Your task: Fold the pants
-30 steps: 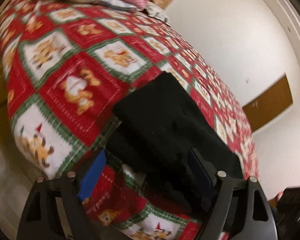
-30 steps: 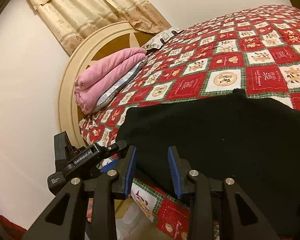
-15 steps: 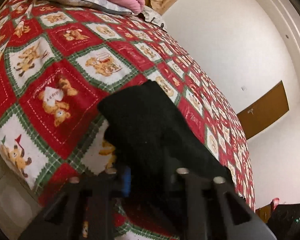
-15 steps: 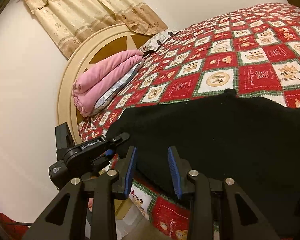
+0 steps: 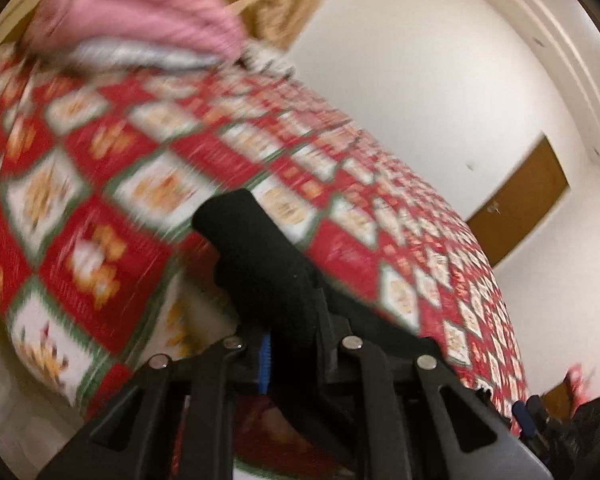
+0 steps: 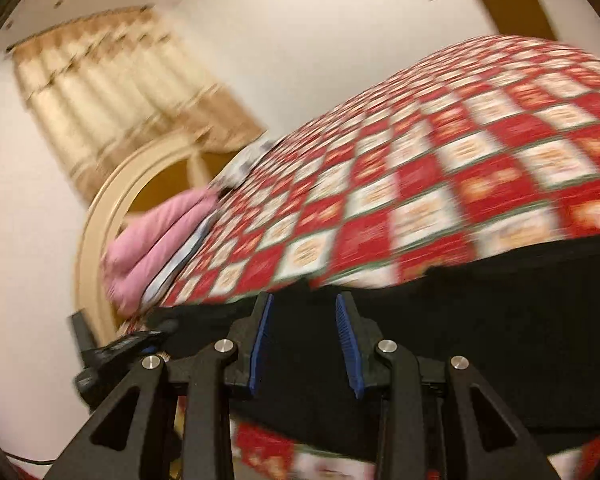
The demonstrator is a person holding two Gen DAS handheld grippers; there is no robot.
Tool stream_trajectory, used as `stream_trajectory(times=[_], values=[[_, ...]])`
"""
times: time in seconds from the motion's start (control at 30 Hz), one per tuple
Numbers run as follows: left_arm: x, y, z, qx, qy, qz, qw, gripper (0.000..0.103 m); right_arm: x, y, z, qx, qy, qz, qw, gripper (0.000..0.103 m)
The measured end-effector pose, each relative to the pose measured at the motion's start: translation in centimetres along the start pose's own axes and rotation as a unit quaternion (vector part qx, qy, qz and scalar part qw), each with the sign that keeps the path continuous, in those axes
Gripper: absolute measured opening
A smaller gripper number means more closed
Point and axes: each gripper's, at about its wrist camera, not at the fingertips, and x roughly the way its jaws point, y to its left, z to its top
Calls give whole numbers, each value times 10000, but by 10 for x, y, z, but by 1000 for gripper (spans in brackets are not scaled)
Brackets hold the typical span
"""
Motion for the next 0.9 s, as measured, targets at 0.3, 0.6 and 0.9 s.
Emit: stream_trajectory(times=[0.3, 0.6, 0.9], values=[[-18, -149, -18, 2111, -139, -1342, 9681, 17, -99, -95, 8, 929, -815, -915, 9881, 34], [-2, -279, -143, 4011, 526, -2409, 8822, 16, -141, -133, 10, 1321, -1219, -780, 9806, 34], [38, -302, -247, 5278, 1053, -1962, 8197, 16, -129, -148, 3, 1496, -1027, -766, 9804, 35]])
